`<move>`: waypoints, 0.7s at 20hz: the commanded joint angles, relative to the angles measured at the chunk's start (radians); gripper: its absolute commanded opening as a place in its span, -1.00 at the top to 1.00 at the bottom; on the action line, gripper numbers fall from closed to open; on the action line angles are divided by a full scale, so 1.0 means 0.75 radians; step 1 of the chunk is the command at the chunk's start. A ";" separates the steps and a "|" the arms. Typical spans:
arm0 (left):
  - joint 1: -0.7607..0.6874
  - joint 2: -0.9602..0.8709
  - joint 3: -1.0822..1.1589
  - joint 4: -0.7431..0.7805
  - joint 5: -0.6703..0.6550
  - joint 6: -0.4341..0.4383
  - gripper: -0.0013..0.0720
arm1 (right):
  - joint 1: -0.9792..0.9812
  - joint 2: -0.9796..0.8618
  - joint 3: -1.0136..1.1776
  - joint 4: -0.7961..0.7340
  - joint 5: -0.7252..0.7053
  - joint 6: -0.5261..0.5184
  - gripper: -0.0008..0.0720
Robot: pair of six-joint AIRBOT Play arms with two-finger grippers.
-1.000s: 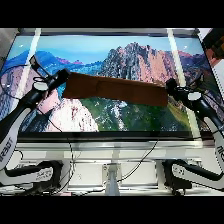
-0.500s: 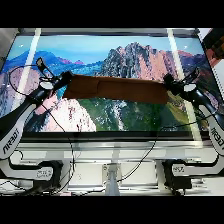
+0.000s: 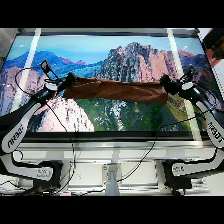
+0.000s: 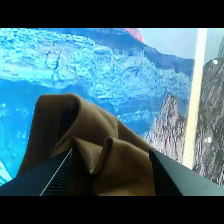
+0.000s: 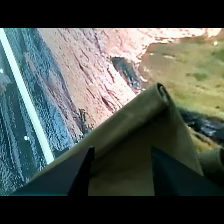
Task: Fold the clothes and pants, and hang the long-sleeved shirts on hangers.
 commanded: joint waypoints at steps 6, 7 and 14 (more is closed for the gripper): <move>0.143 0.126 0.091 0.214 -0.302 -0.001 -0.56 | -0.001 0.049 0.003 -0.060 0.109 -0.117 -0.17; 0.195 0.120 0.132 0.215 -0.424 -0.001 -0.56 | -0.001 0.053 0.003 -0.065 0.109 -0.117 -0.17; 0.486 -0.193 0.563 0.423 -1.339 -0.146 -0.99 | -0.001 0.054 0.003 -0.068 0.110 -0.117 -0.17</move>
